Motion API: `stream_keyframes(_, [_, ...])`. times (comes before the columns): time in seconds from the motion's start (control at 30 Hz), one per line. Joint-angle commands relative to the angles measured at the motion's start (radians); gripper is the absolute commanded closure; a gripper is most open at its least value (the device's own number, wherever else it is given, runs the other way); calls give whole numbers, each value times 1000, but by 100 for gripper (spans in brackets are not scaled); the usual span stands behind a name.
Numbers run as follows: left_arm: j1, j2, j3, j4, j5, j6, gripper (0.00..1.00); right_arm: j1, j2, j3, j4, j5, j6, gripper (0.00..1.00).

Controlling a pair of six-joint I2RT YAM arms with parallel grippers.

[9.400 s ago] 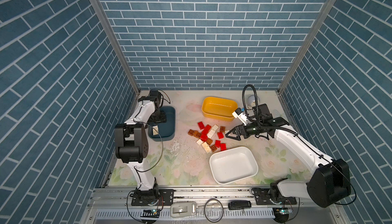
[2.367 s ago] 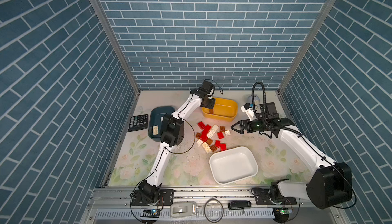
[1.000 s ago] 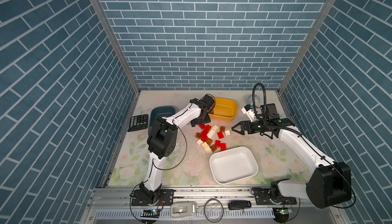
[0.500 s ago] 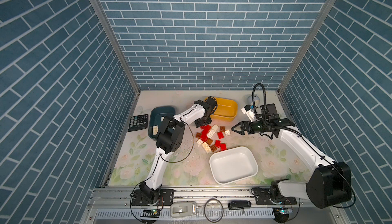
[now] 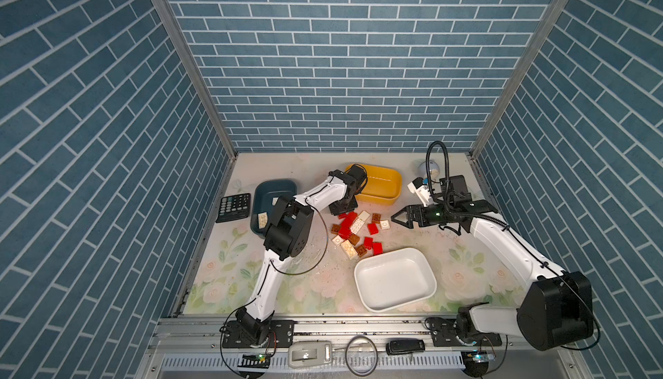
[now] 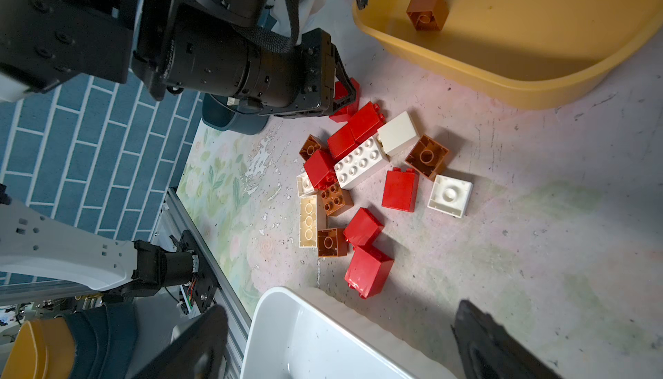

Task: Sort the legos into containers by color
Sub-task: Pick up the lego from the center of the table.

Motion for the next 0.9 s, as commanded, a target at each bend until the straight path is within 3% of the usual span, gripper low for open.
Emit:
stream_keyframes(0.0, [0, 14, -12, -2, -15, 30, 64, -4, 1, -9, -4, -22, -12, 1])
stream_keyframes(0.27, [3, 19, -30, 25, 18, 54, 59, -3, 4, 5, -16, -19, -20, 1])
stream_keyframes(0.63, [13, 17, -46, 48, 32, 86, 60, -3, 9, 8, -18, -24, -22, 1])
stream_keyframes(0.73, [16, 18, -51, 53, 47, 91, 67, -4, 9, 13, -21, -21, -25, 1])
stream_keyframes(0.87, [16, -10, -44, 34, 30, 117, 68, -4, 9, 14, -26, -20, -27, 1])
